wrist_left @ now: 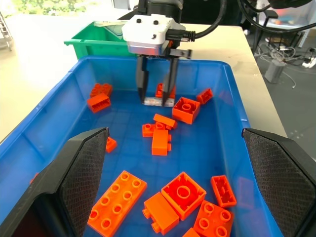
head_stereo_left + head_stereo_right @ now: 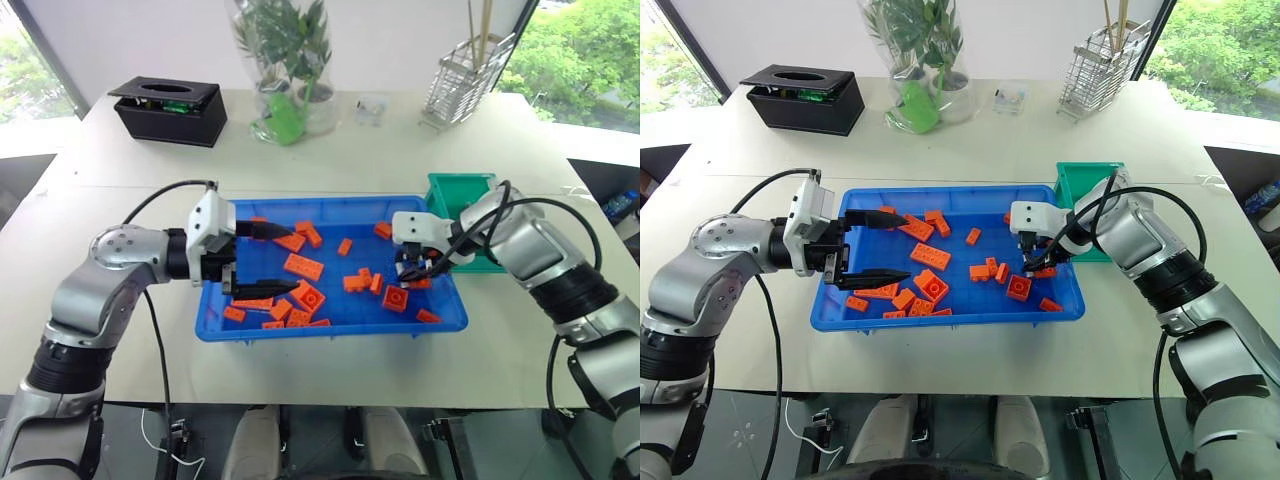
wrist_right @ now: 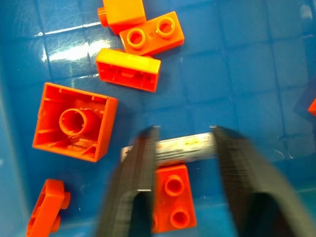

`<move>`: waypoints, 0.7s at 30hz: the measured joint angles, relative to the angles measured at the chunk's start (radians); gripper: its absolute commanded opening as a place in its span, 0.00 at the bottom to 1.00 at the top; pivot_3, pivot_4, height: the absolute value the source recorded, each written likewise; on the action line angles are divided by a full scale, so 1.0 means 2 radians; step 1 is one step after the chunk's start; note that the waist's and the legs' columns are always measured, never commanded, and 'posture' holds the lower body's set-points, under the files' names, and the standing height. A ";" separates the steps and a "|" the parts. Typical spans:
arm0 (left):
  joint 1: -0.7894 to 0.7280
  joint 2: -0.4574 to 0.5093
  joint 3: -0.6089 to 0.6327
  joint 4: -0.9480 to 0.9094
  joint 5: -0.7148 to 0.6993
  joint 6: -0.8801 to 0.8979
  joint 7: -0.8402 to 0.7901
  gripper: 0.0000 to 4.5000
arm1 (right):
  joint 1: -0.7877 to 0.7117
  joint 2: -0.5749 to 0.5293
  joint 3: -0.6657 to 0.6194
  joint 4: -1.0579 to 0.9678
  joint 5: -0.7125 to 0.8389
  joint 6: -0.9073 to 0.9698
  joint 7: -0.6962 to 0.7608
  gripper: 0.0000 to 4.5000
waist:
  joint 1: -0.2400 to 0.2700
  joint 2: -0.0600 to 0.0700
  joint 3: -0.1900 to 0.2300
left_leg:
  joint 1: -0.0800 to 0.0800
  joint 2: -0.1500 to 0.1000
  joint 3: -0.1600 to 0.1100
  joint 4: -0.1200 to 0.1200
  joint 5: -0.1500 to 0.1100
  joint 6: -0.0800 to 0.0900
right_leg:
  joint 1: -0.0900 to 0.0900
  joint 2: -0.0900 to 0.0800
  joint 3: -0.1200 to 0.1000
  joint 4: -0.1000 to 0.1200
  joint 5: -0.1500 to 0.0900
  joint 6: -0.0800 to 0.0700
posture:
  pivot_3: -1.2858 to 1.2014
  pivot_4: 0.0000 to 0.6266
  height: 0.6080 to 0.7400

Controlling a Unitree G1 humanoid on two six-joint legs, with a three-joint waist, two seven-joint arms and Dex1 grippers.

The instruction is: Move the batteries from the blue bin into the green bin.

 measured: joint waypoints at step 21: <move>-0.006 -0.011 -0.004 0.021 0.017 -0.021 -0.009 1.00 | -0.012 -0.068 -0.024 -0.091 0.010 -0.023 0.085 0.68 | -0.001 0.000 0.000 | 0.000 0.000 0.000 0.000 0.000 0.000 | 0.000 0.000 0.000 0.000 0.000 0.000 | 0.52 0.24 0.97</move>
